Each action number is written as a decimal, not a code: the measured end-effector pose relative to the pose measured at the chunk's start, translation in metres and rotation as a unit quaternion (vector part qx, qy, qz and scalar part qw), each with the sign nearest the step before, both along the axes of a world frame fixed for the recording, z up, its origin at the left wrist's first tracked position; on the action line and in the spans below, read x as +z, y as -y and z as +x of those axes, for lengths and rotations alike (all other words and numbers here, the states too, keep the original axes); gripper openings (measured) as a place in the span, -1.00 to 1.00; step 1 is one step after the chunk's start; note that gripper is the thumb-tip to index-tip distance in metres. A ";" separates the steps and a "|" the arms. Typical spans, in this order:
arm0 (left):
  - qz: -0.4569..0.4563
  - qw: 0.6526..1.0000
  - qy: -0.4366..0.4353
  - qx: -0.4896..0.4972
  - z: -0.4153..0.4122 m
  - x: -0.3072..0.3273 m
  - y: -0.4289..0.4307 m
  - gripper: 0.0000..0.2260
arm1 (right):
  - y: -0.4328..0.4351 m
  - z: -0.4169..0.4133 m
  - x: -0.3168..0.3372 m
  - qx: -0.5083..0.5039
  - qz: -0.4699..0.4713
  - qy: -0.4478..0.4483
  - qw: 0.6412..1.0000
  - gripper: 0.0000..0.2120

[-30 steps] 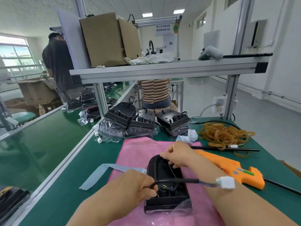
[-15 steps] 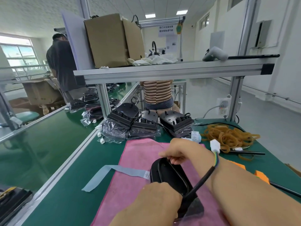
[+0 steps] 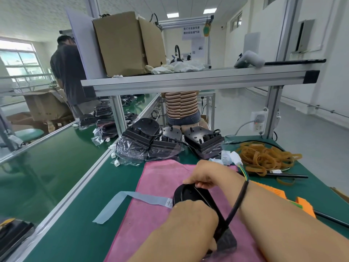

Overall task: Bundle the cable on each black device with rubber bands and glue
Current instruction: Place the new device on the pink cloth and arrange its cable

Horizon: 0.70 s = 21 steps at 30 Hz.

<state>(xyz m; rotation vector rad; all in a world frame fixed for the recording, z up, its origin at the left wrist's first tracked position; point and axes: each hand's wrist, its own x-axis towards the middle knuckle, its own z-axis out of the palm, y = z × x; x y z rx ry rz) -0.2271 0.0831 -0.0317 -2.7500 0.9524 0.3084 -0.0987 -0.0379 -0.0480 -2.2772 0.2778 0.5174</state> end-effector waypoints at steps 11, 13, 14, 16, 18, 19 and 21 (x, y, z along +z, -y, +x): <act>-0.154 0.986 -0.041 0.050 0.000 0.003 -0.002 -0.61 | -0.003 -0.003 -0.004 -0.002 0.053 0.018 0.998 -0.73; -0.155 0.985 -0.033 0.066 0.002 -0.002 0.000 -0.56 | -0.001 -0.003 -0.005 -0.001 0.072 0.028 0.997 -0.75; -0.157 0.985 -0.034 0.069 0.003 -0.003 0.001 -0.55 | 0.000 -0.003 -0.005 0.000 0.078 0.029 0.997 -0.76; -0.173 0.981 -0.044 0.074 0.002 -0.008 0.000 -0.55 | 0.000 -0.003 -0.006 0.000 0.085 0.033 0.996 -0.75; -0.192 0.977 -0.052 0.073 0.001 -0.013 -0.002 -0.55 | 0.002 -0.004 -0.008 -0.003 0.090 0.039 0.995 -0.75; -0.201 0.976 -0.055 0.068 0.001 -0.015 -0.003 -0.56 | 0.003 -0.005 -0.009 -0.006 0.099 0.040 0.994 -0.76; -0.211 0.974 -0.062 0.053 0.003 -0.018 -0.007 -0.63 | 0.009 -0.008 -0.014 -0.017 0.131 0.038 0.990 -0.78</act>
